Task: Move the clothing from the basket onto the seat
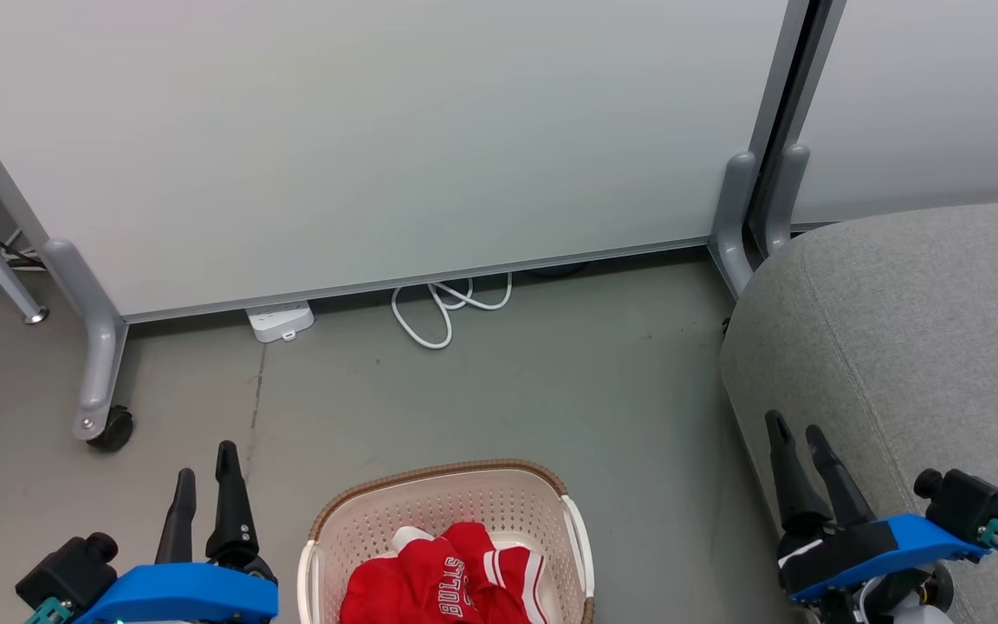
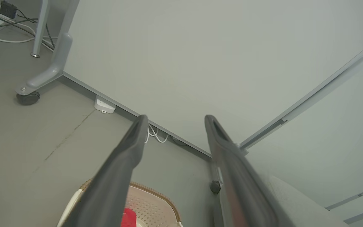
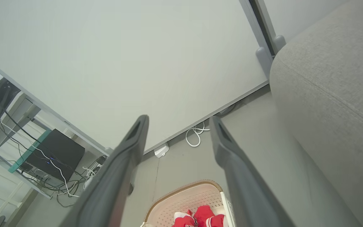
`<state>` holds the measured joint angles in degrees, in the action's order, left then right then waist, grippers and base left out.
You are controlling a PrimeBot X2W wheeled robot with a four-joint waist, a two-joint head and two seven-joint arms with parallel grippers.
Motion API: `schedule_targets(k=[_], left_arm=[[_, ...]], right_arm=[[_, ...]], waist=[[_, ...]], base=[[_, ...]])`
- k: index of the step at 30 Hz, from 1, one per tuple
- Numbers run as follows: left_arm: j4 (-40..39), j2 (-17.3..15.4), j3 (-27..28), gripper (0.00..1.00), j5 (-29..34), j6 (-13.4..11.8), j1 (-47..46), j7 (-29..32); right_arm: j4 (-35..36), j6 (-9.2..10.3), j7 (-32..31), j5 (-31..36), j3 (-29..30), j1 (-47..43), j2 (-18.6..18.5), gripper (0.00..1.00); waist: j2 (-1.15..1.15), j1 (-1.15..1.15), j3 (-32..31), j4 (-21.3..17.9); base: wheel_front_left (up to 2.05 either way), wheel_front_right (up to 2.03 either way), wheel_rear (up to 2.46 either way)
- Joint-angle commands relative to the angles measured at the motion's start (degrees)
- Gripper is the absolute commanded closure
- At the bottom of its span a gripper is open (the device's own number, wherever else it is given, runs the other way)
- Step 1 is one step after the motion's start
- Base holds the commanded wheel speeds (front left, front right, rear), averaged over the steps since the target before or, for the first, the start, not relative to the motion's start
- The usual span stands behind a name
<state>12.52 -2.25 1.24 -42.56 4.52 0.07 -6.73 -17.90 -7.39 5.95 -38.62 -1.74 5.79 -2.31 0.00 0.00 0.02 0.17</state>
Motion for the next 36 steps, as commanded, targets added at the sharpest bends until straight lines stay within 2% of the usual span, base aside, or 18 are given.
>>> schedule_targets(k=[1, 19, 36], left_arm=[[-0.5, -0.5, -0.1, 0.0, 1.6, 0.0, 0.1, -0.6], [0.2, -0.6, -0.9, 0.0, 12.9, -0.1, 0.5, -3.4], [0.5, -0.7, -1.6, 0.0, 20.1, -0.4, 1.0, -5.5]], right_arm=[[0.6, -0.08, 0.4, 1.6, -0.2, 1.6, -0.4, 0.0], [0.8, -0.11, 1.8, 14.8, -1.3, 1.8, -0.6, 0.0], [1.1, -0.13, 2.7, 23.2, -1.9, 1.8, -0.6, 0.0]], waist=[[0.0, 0.0, 0.0, 0.0], [0.0, 0.0, -0.1, 0.0], [0.0, 0.0, 0.0, 0.0]], base=[[0.0, 0.0, 0.0], [0.0, 0.0, 0.0], [0.0, 0.0, 0.0]])
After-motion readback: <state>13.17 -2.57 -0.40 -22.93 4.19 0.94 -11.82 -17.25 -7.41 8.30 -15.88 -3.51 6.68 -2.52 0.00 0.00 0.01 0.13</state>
